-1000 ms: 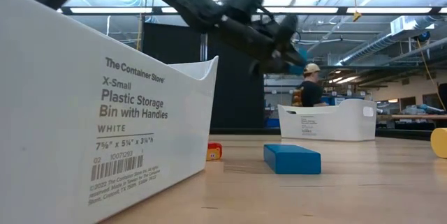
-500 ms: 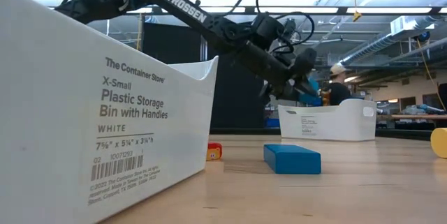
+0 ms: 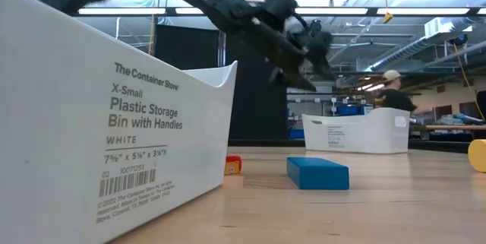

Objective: Sort blocks by size
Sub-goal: Put the yellow cylindrical block into the top white bin

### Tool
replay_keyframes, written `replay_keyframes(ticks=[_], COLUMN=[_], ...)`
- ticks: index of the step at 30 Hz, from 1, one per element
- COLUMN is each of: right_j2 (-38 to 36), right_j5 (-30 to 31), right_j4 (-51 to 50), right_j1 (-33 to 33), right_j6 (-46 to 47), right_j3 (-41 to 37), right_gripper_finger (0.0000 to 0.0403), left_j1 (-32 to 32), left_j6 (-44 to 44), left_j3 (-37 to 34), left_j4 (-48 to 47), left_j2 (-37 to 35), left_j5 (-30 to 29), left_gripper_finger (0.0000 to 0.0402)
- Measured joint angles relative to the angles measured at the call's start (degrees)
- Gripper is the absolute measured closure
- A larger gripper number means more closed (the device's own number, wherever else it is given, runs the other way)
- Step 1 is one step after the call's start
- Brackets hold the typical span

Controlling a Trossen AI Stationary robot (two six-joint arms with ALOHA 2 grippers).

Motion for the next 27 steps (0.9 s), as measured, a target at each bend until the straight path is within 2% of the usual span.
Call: replay_keyframes(ticks=[7,11,14,18,22,27], right_j2=[0.16,0.72,1.43,2.64,4.55,6.14], right_j5=[1.03,1.06,1.06,1.11,1.35,-0.15], right_j4=[0.0,-0.5,-0.78,-2.55,-5.49,-16.05], right_j1=[0.81,0.74,0.2,-1.2,-3.61,-6.75], right_j6=[0.25,0.97,1.98,4.94,10.04,23.23], right_j3=[-0.02,-0.02,-0.02,-0.02,-0.02,-0.02], right_gripper_finger=[0.0074,0.0074,0.0074,0.0074,0.0074,0.0075], left_j1=[-0.98,-2.71,-5.08,-9.86,-15.74,-22.76], left_j6=[-0.41,-0.74,-1.7,-3.05,-5.58,-6.38], left_j3=[-27.83,-41.97,-50.0,-55.75,-58.84,-61.42], left_j4=[16.9,17.94,13.8,3.38,-4.13,-2.94], left_j2=[-20.06,-34.5,-44.55,-56.76,-65.18,-72.39], left_j5=[0.86,0.94,-0.7,-5.58,-12.29,-14.63], left_gripper_finger=[0.0162,0.0186,0.0192,0.0193,0.0193,0.0193])
